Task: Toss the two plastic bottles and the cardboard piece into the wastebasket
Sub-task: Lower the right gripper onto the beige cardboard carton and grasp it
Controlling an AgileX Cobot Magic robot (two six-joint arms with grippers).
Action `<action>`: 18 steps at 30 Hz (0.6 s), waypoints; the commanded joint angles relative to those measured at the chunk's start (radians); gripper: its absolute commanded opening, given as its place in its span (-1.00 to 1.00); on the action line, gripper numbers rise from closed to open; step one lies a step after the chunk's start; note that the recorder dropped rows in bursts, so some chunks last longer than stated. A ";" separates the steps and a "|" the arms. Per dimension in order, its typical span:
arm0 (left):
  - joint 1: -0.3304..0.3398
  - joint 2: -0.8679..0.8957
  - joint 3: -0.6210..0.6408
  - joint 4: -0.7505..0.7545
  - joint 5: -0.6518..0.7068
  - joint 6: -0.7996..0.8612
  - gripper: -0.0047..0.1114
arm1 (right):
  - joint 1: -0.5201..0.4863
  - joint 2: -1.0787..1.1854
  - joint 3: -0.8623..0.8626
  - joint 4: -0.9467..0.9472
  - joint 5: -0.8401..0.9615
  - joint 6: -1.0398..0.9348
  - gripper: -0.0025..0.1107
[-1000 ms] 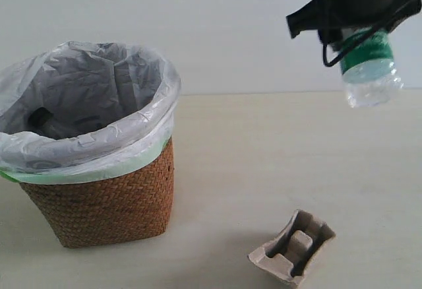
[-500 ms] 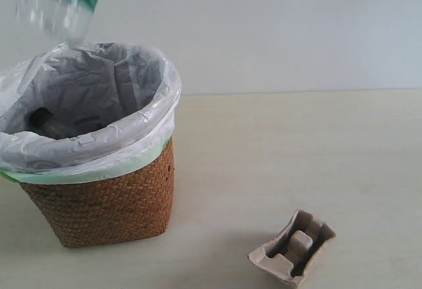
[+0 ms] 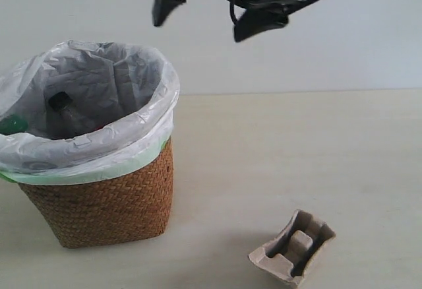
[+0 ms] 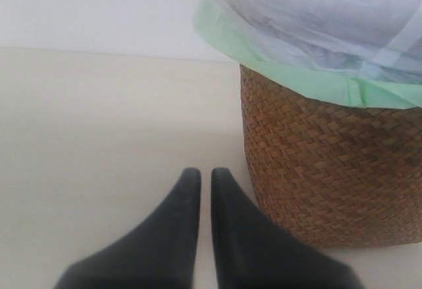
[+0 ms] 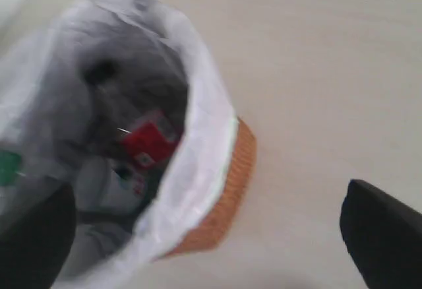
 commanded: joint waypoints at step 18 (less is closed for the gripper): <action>0.003 -0.002 0.003 0.002 -0.003 -0.009 -0.82 | -0.004 -0.013 0.532 -0.363 0.234 0.375 0.68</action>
